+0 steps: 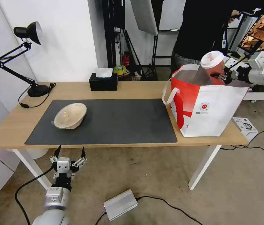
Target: Pick up the trash from the table and place it into the takeout bag.
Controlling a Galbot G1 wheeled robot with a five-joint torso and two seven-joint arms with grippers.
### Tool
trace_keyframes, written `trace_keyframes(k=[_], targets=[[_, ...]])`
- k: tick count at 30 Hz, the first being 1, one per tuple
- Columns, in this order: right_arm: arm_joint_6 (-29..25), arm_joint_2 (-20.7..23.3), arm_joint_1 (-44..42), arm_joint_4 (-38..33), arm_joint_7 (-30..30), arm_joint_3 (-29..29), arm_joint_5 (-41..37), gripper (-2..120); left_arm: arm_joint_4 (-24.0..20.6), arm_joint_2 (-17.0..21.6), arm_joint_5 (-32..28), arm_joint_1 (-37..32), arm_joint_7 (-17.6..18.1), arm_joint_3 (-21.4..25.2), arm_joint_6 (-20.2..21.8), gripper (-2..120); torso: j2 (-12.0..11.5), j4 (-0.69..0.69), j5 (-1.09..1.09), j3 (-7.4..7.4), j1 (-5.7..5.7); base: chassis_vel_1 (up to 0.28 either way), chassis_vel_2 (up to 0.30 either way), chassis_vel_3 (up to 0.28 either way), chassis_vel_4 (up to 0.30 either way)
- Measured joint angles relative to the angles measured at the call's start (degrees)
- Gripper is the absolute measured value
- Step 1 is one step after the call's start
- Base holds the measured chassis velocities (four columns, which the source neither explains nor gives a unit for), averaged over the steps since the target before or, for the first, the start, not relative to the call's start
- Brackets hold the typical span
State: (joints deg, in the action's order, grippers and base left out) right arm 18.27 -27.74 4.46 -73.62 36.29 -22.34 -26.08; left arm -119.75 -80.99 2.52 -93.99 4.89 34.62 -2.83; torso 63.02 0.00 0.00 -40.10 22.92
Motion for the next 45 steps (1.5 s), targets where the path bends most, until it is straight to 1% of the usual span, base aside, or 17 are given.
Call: trace_keyframes(k=[10, 16, 17, 18, 20, 21, 24, 25, 27, 28, 29, 33, 34, 38, 39, 42, 45], targets=[[-0.37, 0.27, -0.03, -0.10, 1.84, 0.00, 1.30, 5, 0.32, -0.35, 0.10, 0.22, 0.00, -0.25, 0.00, 100, 0.00, 0.00, 0.00, 0.00, 0.00, 0.000, 0.000, 0.000, 0.000], [-0.69, 0.17, 0.19, -0.06, 1.62, 0.01, 1.46, 5, 0.32, -0.34, 0.13, 0.19, 0.00, -0.23, 0.00, 100, 0.00, 0.01, 0.00, 0.00, 0.00, 0.000, 0.000, 0.000, 0.000], [-0.76, 0.24, 0.36, -0.11, 1.41, 0.03, 1.50, 14, 0.32, -0.31, 0.14, 0.15, 0.00, -0.21, 0.00, 100, 0.00, 0.00, -0.01, 0.00, 0.00, 0.000, 0.000, 0.000, 0.000], [-0.76, 0.24, 0.36, -0.11, 1.41, 0.03, 1.50, 14, 0.32, -0.31, 0.14, 0.15, 0.00, -0.21, 0.00, 100, 0.00, 0.00, -0.01, 0.00, 0.00, 0.000, 0.000, 0.000, 0.000], [-0.80, 0.29, 0.69, -0.27, 1.14, 0.03, 1.51, 25, 0.32, -0.37, 0.19, 0.15, -0.01, -0.30, 0.00, 100, 0.00, 0.00, 0.00, 0.00, 0.00, 0.000, 0.000, 0.000, 0.000], [-0.80, 0.29, 0.69, -0.27, 1.14, 0.03, 1.51, 25, 0.32, -0.37, 0.19, 0.15, -0.01, -0.30, 0.00, 100, 0.00, 0.00, 0.00, 0.00, 0.00, 0.000, 0.000, 0.000, 0.000], [-0.80, 0.44, 0.99, -0.90, 0.88, 0.03, 1.51, 40, 0.32, -0.53, 0.30, 0.19, -0.02, -0.49, 0.00, 100, 0.00, 0.00, 0.00, 0.00, 0.00, 0.000, 0.000, 0.000, 0.000], [-0.80, 0.44, 0.99, -0.90, 0.88, 0.03, 1.51, 40, 0.32, -0.53, 0.30, 0.19, -0.02, -0.49, 0.00, 100, 0.00, 0.00, 0.00, 0.00, 0.00, 0.000, 0.000, 0.000, 0.000], [-0.80, 0.46, 1.27, -1.17, 0.69, 0.03, 1.43, 48, 0.32, -0.56, 0.35, 0.18, -0.03, -0.53, 0.00, 100, 0.00, 0.00, -0.01, 0.00, 0.00, 0.000, 0.000, 0.000, 0.000], [-0.80, 0.45, 1.54, -1.22, 0.60, 0.03, 1.34, 55, 0.30, -0.56, 0.37, 0.16, -0.03, -0.54, 0.00, 100, 0.00, 0.00, 0.00, 0.00, 0.00, 0.000, 0.000, 0.000, 0.000], [-0.80, 0.45, 1.54, -1.22, 0.60, 0.03, 1.34, 55, 0.30, -0.56, 0.37, 0.16, -0.03, -0.54, 0.00, 100, 0.00, 0.00, 0.00, 0.00, 0.00, 0.000, 0.000, 0.000, 0.000], [-0.79, 0.35, 2.27, -1.42, 0.51, -0.04, 1.12, 73, 0.05, -0.39, 0.38, 0.09, -0.04, -0.47, 0.00, 100, 0.00, 0.00, -0.01, 0.00, 0.00, 0.000, 0.000, 0.000, 0.000], [-0.79, 0.35, 2.27, -1.42, 0.51, -0.04, 1.12, 73, 0.05, -0.39, 0.38, 0.09, -0.04, -0.47, 0.00, 100, 0.00, 0.00, -0.01, 0.00, 0.00, 0.000, 0.000, 0.000, 0.000], [-0.74, 0.59, 2.35, -2.14, 0.44, -0.14, 1.02, 89, -0.12, -0.51, 0.39, -0.05, -0.04, -0.48, 0.00, 100, 0.00, 0.00, 0.00, 0.00, 0.00, 0.000, 0.000, 0.000, 0.000], [-0.74, 0.59, 2.35, -2.14, 0.44, -0.14, 1.02, 89, -0.12, -0.51, 0.39, -0.05, -0.04, -0.48, 0.00, 100, 0.00, 0.00, 0.00, 0.00, 0.00, 0.000, 0.000, 0.000, 0.000], [-0.70, 0.81, 2.58, -2.56, 0.33, -0.03, 0.61, 99, -0.14, -0.66, 0.43, -0.22, -0.04, -0.52, 0.00, 100, 0.00, 0.00, -0.01, 0.00, 0.00, 0.000, 0.000, 0.000, 0.000], [-0.58, 1.08, 2.81, -3.12, 0.17, 0.22, -0.17, 100, -0.26, -0.72, 0.46, -0.33, -0.04, -0.53, 0.00, 100, 0.00, 0.00, 0.00, 0.00, 0.00, 0.000, 0.000, 0.000, 0.000]])
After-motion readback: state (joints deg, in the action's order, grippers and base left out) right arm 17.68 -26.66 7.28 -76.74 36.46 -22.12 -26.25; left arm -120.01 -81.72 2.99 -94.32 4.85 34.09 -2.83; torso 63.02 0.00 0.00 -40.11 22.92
